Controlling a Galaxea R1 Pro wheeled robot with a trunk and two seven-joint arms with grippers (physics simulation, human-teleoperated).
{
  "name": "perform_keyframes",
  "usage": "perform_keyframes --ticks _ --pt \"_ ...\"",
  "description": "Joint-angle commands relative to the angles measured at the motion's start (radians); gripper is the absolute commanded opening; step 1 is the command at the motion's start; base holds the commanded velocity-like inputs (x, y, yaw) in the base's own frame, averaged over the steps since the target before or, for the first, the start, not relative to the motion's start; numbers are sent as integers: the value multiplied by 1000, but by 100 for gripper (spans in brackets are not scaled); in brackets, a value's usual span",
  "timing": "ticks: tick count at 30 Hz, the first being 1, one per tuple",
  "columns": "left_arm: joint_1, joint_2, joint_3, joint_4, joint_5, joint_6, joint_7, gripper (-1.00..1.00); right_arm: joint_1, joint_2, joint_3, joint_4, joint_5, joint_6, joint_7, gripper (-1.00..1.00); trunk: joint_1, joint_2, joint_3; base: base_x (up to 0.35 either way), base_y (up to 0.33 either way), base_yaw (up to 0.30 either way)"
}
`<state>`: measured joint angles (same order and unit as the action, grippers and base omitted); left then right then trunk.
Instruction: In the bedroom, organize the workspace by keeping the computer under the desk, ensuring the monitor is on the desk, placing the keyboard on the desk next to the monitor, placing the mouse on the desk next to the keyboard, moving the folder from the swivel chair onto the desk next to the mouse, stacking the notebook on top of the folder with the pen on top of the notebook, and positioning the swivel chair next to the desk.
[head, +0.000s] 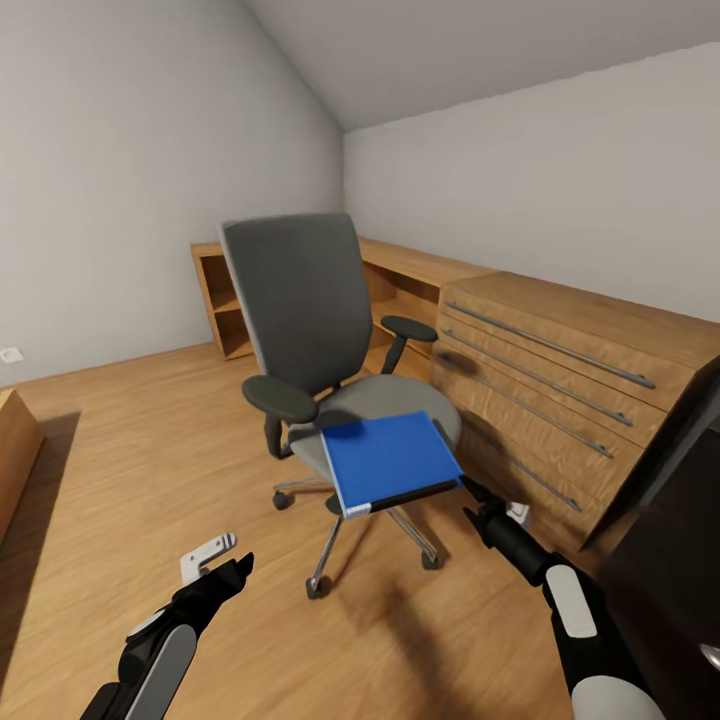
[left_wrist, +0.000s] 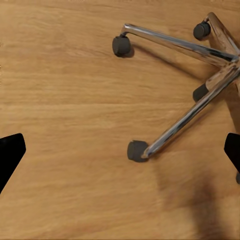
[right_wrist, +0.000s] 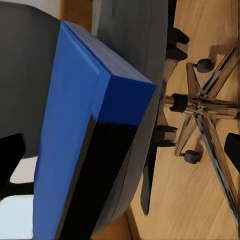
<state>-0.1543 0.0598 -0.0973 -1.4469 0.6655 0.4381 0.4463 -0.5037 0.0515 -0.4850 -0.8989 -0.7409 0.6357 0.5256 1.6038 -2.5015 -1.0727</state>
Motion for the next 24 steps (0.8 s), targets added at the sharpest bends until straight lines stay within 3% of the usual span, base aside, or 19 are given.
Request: perform_keyframes --ticks 1,24 --pt "-1 1 -2 -1 10 1 12 100 -1 2 -3 3 -2 5 1 100 0 0 -1 54 -1 0" --pt "-1 2 -2 -1 10 1 9 100 -1 5 0 9 0 1 2 100 0 0 -1 76 14 0"
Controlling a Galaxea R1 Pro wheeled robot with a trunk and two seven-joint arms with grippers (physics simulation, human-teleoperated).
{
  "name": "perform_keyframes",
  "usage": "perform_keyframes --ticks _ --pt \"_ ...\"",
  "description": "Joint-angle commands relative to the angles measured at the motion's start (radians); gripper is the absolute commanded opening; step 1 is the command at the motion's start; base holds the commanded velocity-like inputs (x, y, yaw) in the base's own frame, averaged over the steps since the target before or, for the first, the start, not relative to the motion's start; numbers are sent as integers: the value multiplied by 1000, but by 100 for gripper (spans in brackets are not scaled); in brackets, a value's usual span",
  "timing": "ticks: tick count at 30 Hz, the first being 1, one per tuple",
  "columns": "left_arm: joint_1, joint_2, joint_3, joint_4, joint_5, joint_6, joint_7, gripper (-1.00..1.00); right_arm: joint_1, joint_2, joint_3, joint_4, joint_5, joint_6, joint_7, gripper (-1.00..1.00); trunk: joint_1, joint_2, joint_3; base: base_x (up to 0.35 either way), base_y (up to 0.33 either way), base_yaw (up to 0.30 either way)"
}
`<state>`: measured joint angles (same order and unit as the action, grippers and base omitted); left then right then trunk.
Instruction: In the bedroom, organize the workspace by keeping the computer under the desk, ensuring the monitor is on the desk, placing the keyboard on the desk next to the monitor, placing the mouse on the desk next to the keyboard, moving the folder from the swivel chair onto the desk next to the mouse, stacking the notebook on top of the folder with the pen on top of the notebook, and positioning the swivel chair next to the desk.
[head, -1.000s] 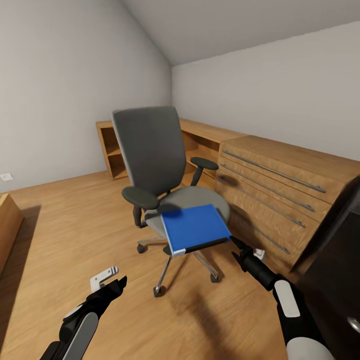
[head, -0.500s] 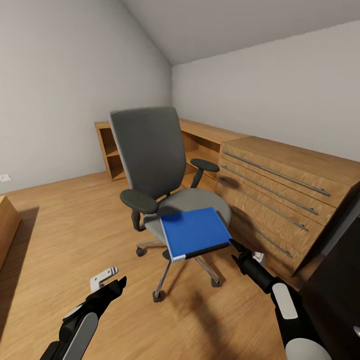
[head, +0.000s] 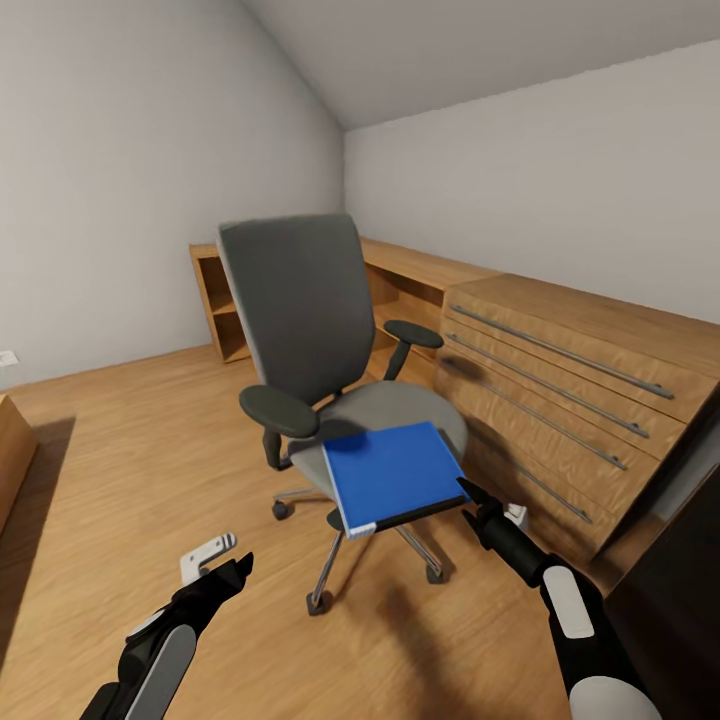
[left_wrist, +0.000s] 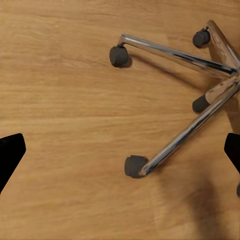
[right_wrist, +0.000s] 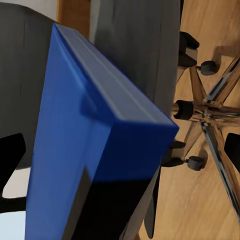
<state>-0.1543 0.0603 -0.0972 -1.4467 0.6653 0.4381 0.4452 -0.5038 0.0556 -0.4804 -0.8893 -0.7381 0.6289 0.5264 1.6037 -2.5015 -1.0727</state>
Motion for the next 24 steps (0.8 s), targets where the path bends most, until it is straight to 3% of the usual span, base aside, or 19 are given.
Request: perform_keyframes --ticks 1,10,24 --pt "-1 1 -2 -1 10 1 10 100 -1 1 -4 0 -3 8 1 100 0 0 -1 30 8 0" --pt "-1 1 -2 -1 12 0 12 100 -1 1 -4 0 -3 8 1 100 0 0 -1 142 3 0" --pt "-1 1 -2 -1 13 1 13 100 -1 1 -4 0 -3 8 1 100 0 0 -1 22 0 0"
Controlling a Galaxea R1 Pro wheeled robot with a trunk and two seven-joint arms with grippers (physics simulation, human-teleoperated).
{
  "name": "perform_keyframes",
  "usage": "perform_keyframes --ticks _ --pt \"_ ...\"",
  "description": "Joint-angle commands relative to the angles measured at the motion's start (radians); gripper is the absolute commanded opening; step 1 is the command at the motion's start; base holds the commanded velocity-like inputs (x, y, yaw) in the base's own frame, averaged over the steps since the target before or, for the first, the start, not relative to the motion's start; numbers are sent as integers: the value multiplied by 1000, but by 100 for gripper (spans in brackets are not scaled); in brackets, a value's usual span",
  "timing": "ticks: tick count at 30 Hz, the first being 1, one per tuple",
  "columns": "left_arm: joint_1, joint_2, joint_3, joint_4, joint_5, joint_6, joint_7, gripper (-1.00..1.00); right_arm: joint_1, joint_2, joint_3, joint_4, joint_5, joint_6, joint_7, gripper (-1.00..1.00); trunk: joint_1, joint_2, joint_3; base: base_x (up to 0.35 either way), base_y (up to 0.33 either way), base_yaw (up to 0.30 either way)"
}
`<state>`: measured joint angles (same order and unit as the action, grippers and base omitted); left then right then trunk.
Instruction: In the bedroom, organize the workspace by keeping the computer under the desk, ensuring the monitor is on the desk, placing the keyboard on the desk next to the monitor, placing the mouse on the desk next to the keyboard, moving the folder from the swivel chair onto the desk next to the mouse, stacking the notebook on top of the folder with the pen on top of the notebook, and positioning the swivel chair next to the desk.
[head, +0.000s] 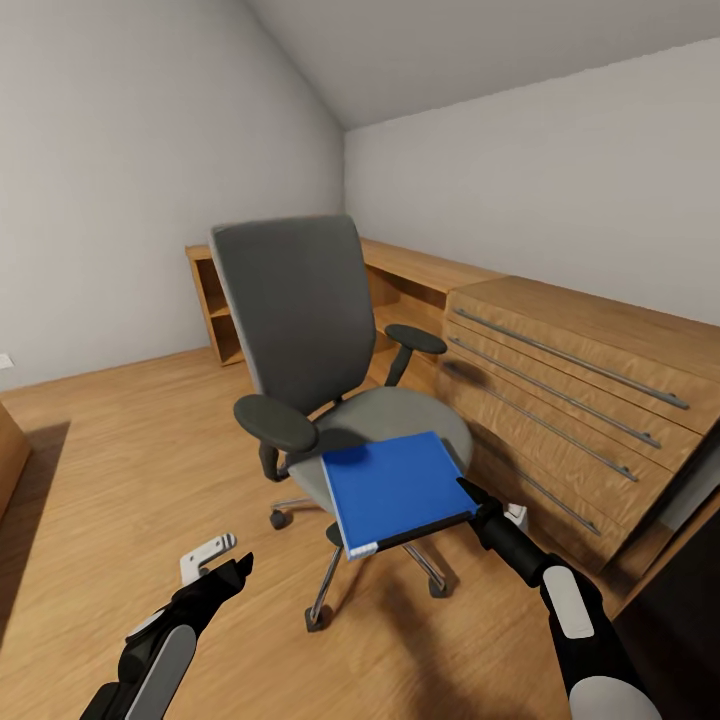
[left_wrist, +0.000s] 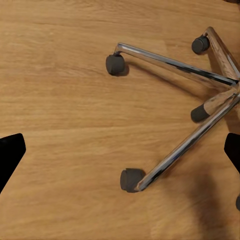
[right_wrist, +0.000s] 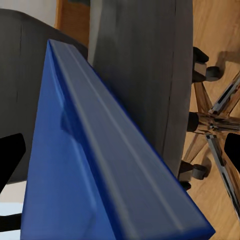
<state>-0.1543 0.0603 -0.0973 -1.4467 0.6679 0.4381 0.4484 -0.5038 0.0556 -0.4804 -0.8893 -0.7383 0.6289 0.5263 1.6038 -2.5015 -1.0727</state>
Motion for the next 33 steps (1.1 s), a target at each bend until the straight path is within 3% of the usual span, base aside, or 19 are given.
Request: perform_keyframes --ticks 1,33 --pt "-1 1 -2 -1 10 1 10 100 -1 1 -4 0 -2 8 1 100 0 0 -1 2 0 0" --pt "-1 1 -2 0 13 1 7 100 -1 1 -4 0 -3 8 1 100 0 0 -1 -33 0 0"
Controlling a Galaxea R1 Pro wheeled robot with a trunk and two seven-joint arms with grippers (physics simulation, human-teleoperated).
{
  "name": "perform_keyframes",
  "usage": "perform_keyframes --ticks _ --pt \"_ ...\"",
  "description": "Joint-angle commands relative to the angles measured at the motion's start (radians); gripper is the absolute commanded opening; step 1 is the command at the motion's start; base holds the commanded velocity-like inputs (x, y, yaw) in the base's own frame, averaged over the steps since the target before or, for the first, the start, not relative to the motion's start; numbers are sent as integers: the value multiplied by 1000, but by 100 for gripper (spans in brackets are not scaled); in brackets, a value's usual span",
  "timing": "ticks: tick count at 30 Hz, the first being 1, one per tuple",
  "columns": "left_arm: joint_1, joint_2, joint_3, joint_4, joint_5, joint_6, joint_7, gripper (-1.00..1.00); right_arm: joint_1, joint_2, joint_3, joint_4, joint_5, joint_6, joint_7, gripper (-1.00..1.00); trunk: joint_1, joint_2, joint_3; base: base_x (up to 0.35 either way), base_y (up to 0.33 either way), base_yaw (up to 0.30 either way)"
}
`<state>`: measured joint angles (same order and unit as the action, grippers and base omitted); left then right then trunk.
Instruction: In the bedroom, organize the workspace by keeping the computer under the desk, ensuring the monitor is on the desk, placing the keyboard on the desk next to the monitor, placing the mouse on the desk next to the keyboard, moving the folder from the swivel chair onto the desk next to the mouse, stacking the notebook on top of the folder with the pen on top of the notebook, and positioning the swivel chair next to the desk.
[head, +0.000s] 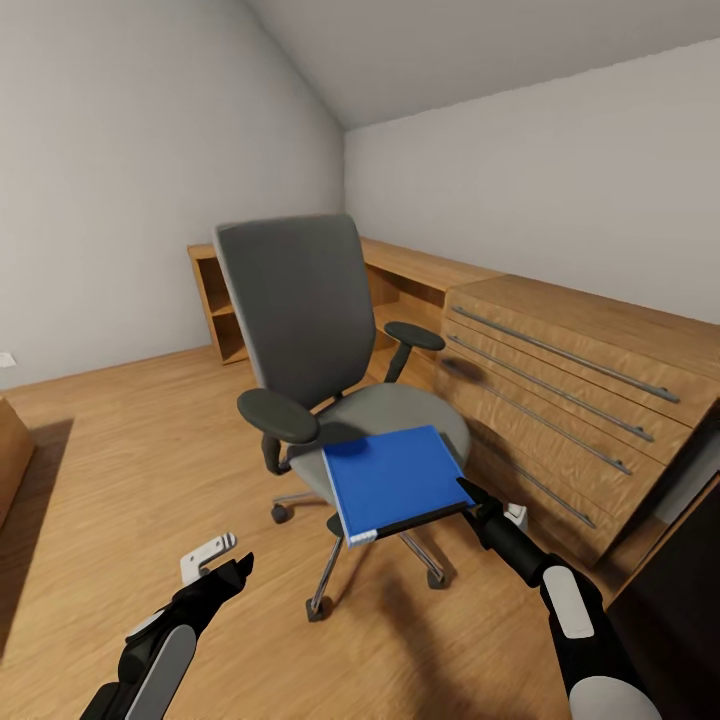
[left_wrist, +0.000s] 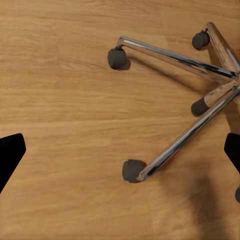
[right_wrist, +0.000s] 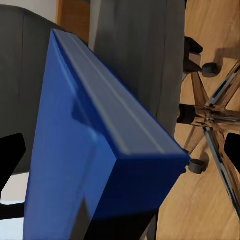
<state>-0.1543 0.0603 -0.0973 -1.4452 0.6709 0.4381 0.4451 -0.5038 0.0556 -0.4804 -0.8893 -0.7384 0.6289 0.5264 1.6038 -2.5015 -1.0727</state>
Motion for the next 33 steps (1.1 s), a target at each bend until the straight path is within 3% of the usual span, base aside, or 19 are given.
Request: perform_keyframes --ticks 1,25,26,33 --pt "-1 1 -2 -1 10 1 10 100 -1 1 -4 0 -3 8 1 100 0 0 -1 -6 0 0" --pt "-1 1 -2 -1 10 1 10 100 -1 1 -4 0 -2 8 1 100 0 0 -1 -1 0 0" --pt "-1 1 -2 -1 10 1 10 100 -1 1 -4 0 -2 8 1 -100 0 0 -1 0 0 0" --pt "-1 1 -2 -1 7 1 10 100 -1 0 -4 0 -2 8 0 -100 0 0 -1 0 0 0"
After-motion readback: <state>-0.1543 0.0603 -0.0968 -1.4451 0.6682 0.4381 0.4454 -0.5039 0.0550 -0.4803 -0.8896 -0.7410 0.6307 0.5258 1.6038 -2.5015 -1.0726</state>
